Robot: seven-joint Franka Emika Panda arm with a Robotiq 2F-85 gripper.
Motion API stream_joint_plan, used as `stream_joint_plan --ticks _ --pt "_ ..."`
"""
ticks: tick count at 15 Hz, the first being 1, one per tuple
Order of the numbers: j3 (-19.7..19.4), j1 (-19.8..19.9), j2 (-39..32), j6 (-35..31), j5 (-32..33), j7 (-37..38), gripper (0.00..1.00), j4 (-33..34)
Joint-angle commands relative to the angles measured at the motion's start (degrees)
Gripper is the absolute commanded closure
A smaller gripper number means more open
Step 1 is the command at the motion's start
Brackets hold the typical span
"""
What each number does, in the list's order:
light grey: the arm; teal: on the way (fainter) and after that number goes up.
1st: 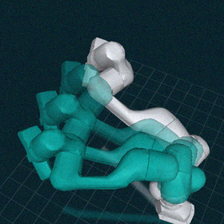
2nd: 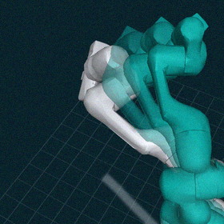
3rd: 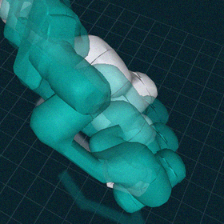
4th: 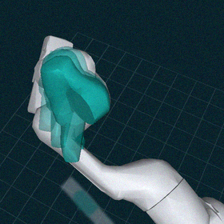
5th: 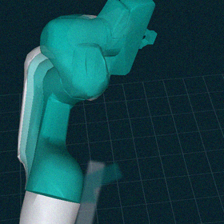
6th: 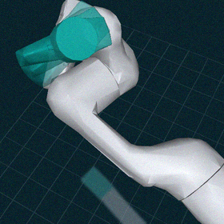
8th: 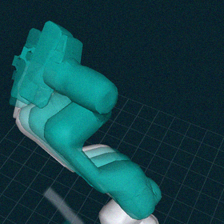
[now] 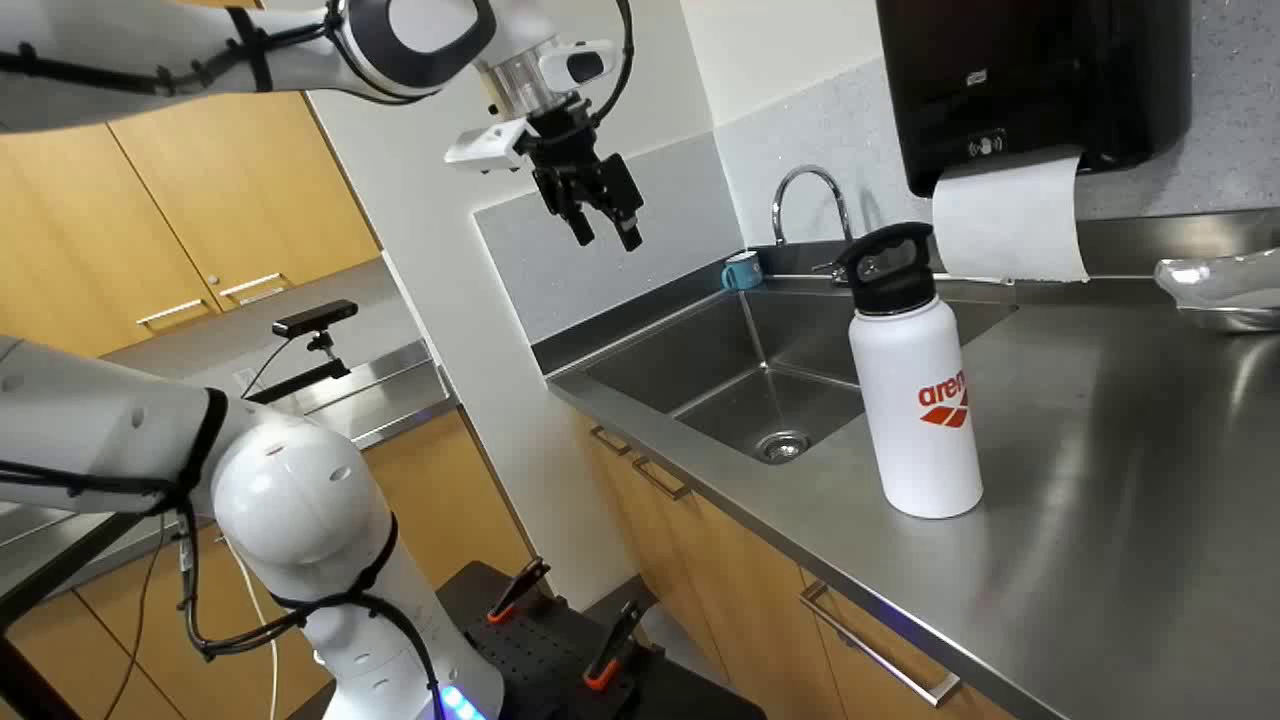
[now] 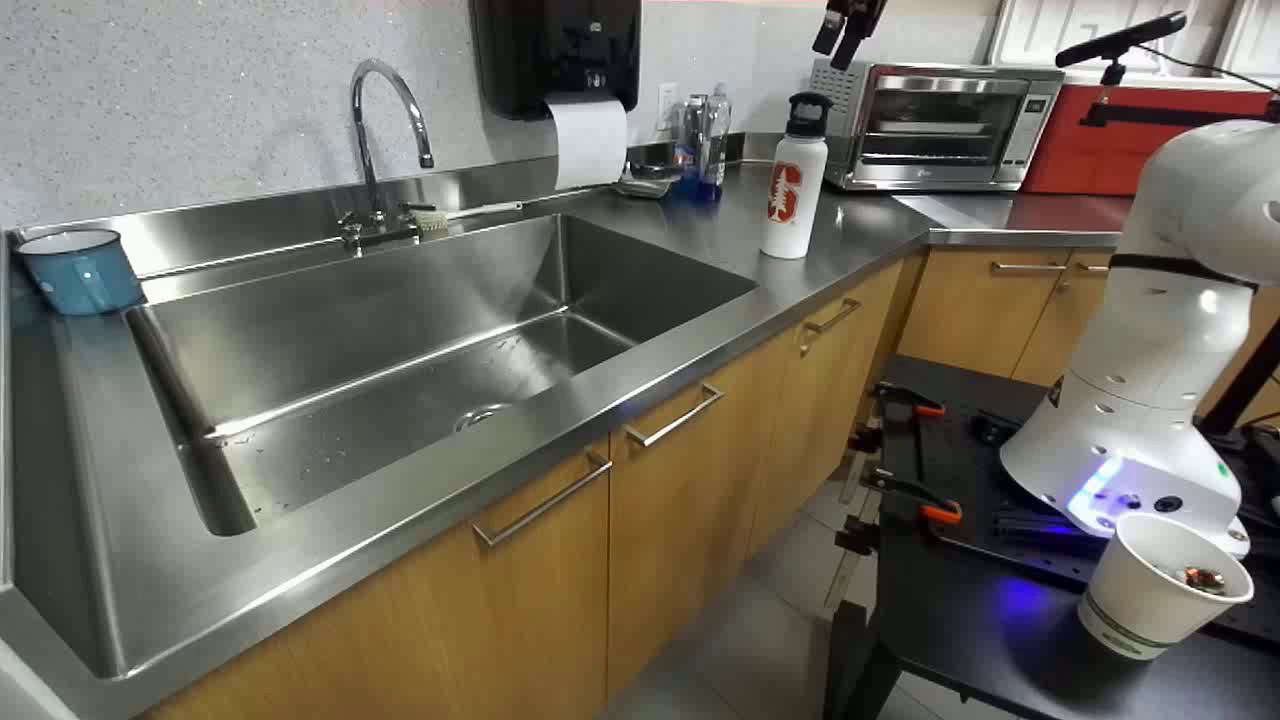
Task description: Open the left door of the cabinet on the far left
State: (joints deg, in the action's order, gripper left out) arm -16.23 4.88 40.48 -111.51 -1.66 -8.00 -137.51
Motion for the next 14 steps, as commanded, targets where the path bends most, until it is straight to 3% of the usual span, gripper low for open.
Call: stream_joint_plan --ticks 1,9,14 --pt "0.9 1.3 -0.3 0.1 -0.8 -0.7 0.00 0.1" --pt "0.9 1.3 -0.3 0.1 -0.8 -0.7 0.00 0.1" --pt "6.3 -3.2 0.5 -0.4 -0.7 -3.7 0.00 -1.6"
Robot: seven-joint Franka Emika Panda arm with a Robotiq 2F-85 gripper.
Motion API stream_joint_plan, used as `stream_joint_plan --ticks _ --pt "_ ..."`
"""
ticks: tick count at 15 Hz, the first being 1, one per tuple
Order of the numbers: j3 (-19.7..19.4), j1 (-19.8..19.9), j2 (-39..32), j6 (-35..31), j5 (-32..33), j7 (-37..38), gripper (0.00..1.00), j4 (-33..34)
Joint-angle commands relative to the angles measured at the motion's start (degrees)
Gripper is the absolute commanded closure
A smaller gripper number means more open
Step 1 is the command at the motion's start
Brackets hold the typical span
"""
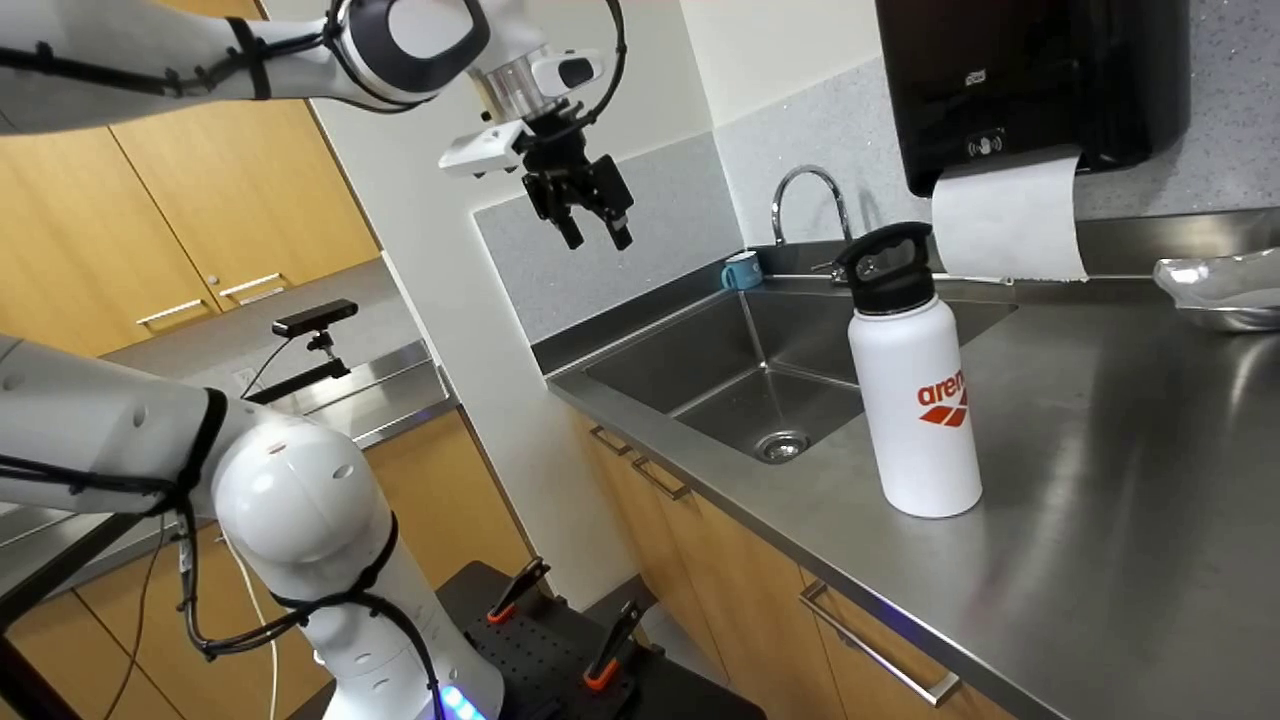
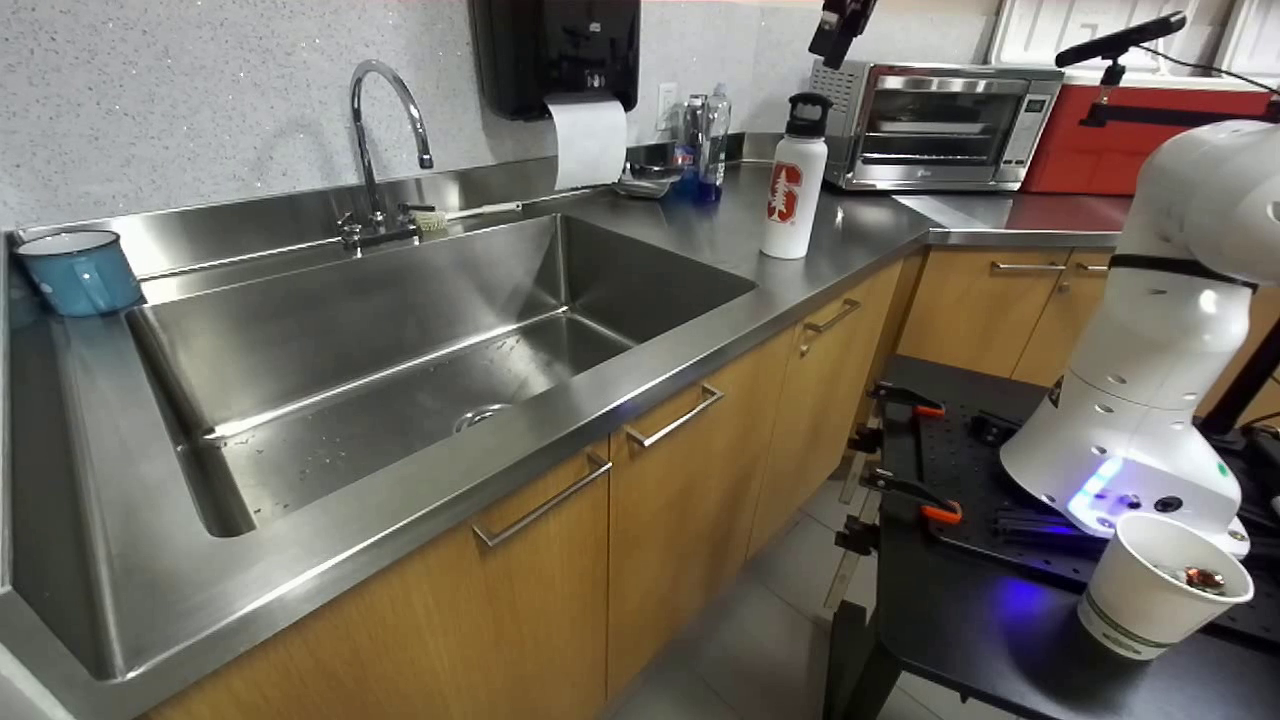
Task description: Open the left door of the cabinet on the far left
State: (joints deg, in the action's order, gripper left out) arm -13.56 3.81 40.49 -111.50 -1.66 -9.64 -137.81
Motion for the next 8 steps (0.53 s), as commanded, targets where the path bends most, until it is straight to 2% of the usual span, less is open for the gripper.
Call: stream_joint_plan --ticks 1,5,8 --pt "5.5 -3.4 0.1 -0.4 -0.5 -2.3 0.00 -1.7" --pt "11.8 -9.8 -1.6 -1.7 -1.0 -3.5 0.00 -3.7" --pt "16.8 -14.3 -1.4 -5.2 0.1 -3.7 0.00 -7.2"
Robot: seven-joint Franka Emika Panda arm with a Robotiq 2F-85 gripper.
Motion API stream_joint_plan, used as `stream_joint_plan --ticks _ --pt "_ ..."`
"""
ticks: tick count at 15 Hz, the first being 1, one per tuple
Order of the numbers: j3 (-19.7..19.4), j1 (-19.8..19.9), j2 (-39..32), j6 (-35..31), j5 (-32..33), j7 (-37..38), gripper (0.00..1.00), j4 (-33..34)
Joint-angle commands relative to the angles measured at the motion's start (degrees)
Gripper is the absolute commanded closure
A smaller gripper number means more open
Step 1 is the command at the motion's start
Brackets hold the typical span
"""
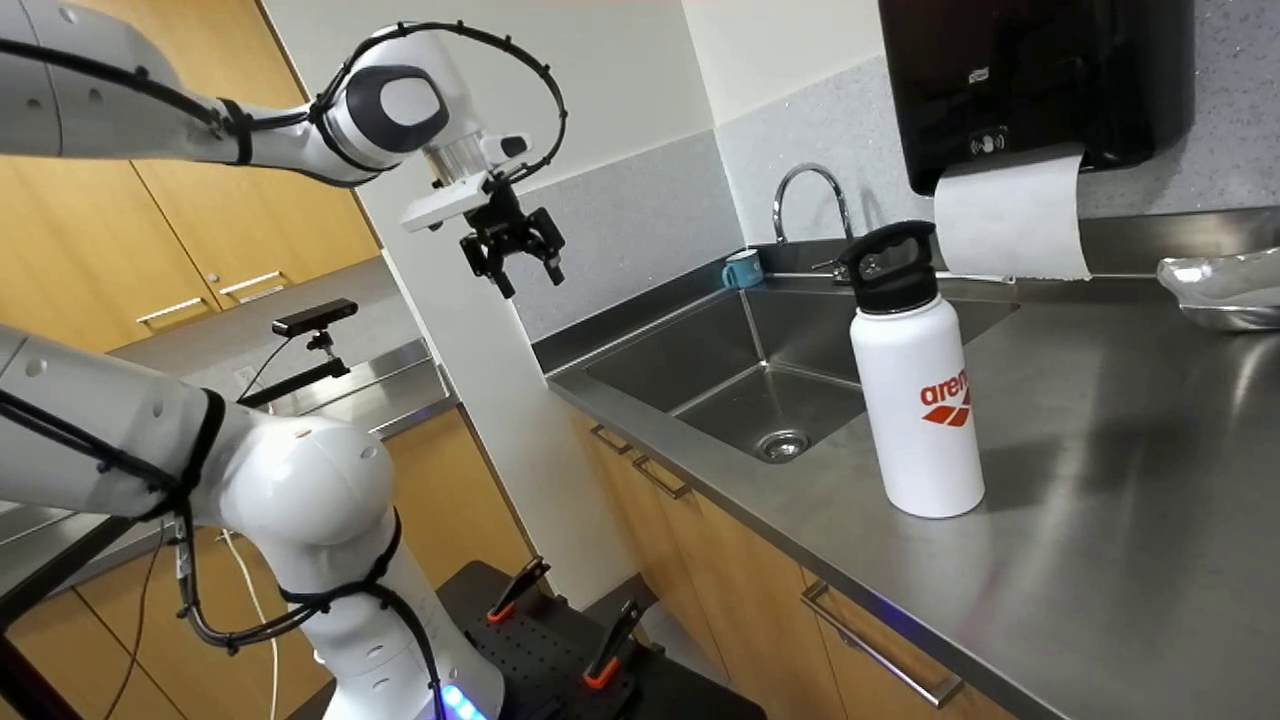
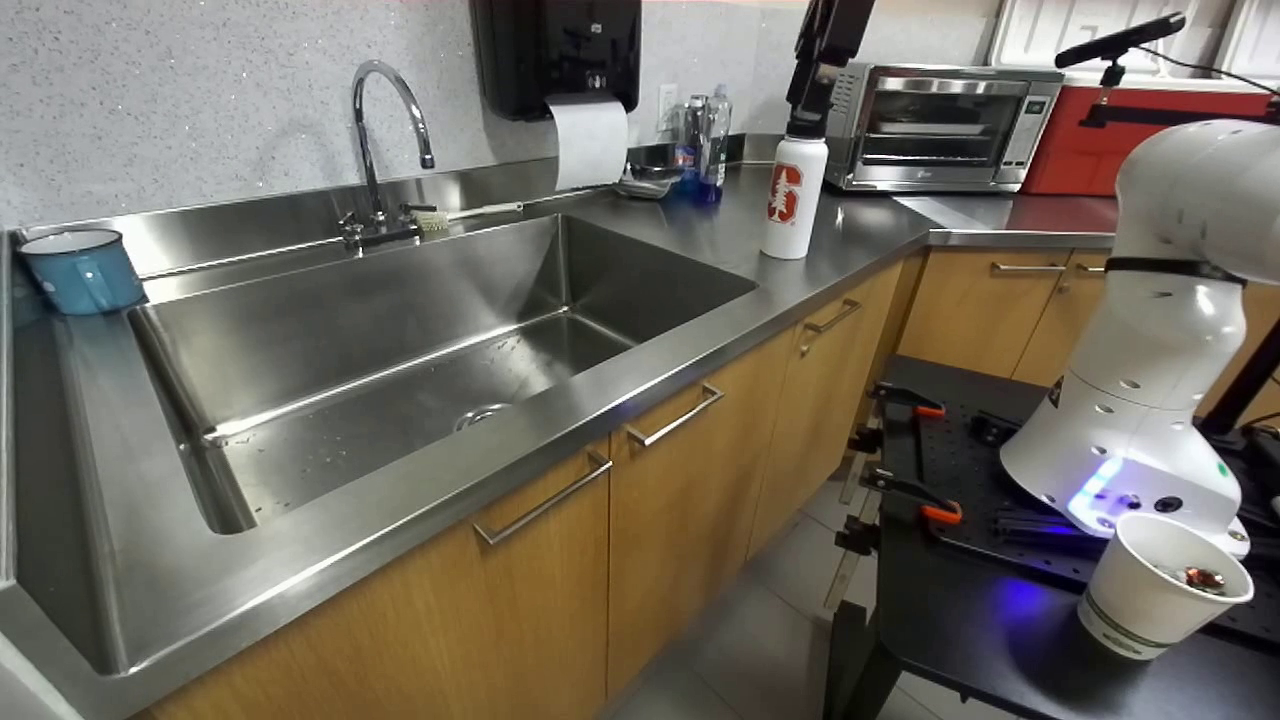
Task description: Open the left door of the cabinet on the far left
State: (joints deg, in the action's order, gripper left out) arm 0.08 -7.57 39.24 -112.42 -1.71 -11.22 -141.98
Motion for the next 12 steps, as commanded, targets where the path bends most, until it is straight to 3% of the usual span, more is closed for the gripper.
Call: stream_joint_plan --ticks 1,5,12 --pt "4.9 -4.5 -0.3 -6.0 0.6 -2.2 0.00 -4.5" --pt "8.7 -9.9 -1.3 -9.4 0.8 -4.3 0.00 -8.5" --pt "8.8 -10.5 -1.2 -7.5 1.4 -4.0 0.00 -8.5"
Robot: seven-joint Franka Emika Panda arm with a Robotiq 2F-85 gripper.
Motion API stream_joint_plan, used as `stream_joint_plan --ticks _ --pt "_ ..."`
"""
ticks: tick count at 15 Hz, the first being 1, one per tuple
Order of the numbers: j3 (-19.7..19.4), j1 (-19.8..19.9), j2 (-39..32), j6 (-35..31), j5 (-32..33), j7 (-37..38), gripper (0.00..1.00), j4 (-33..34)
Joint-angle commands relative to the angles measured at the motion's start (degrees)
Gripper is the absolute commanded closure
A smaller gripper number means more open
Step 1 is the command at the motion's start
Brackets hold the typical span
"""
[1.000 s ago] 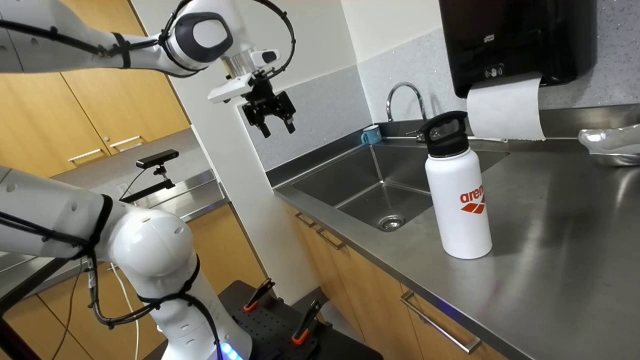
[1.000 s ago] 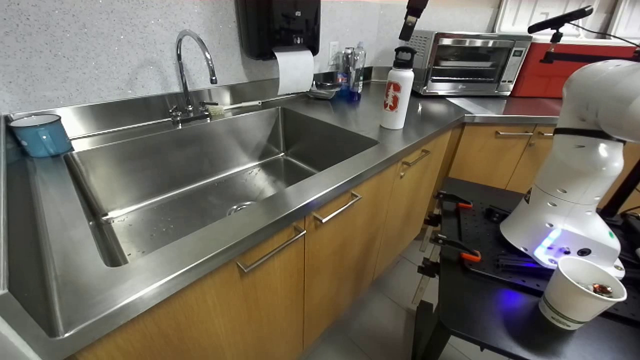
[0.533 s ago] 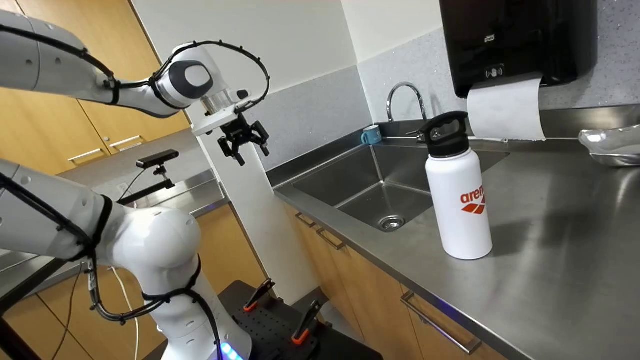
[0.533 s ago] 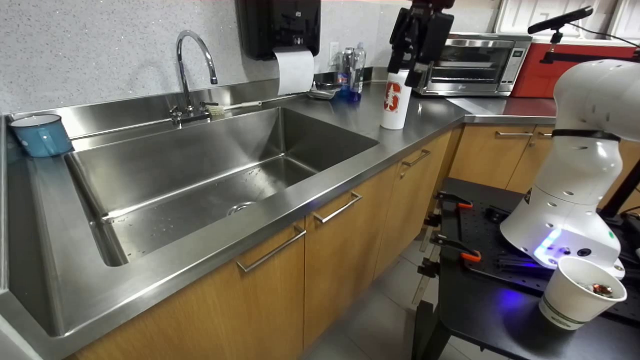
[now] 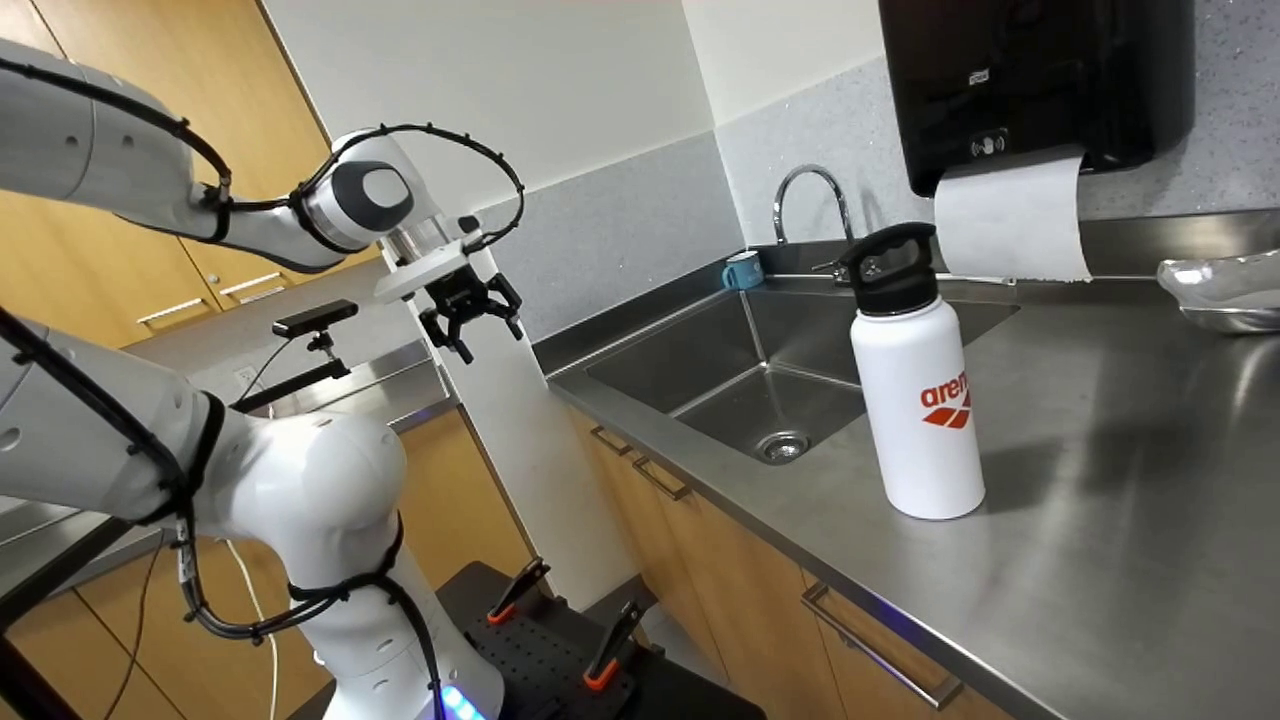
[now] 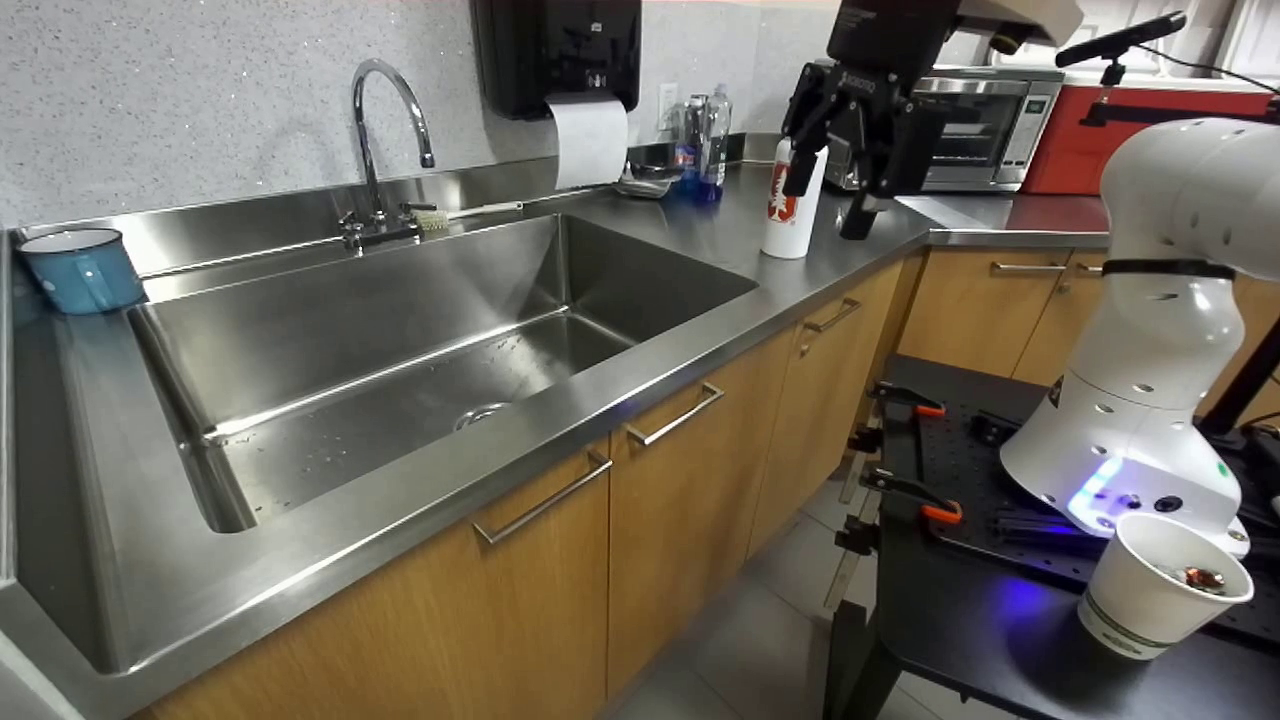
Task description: Open the left door of the cabinet on the far left
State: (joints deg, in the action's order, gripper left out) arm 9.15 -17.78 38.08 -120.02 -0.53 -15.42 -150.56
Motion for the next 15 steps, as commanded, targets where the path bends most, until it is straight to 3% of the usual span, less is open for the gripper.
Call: stream_joint_plan --ticks 1,4,7,11,15 --pt "0.9 -0.9 -1.3 -2.1 0.0 1.1 0.00 0.2" --pt "6.8 -1.2 -7.2 -6.7 1.1 7.3 0.00 0.6" --pt "14.3 0.2 -14.8 -9.8 6.2 16.8 0.00 2.3" --pt "23.3 2.9 -26.7 -10.8 19.3 33.8 0.00 6.4" --pt "26.5 2.9 -39.2 -7.7 35.5 51.4 0.00 12.6"
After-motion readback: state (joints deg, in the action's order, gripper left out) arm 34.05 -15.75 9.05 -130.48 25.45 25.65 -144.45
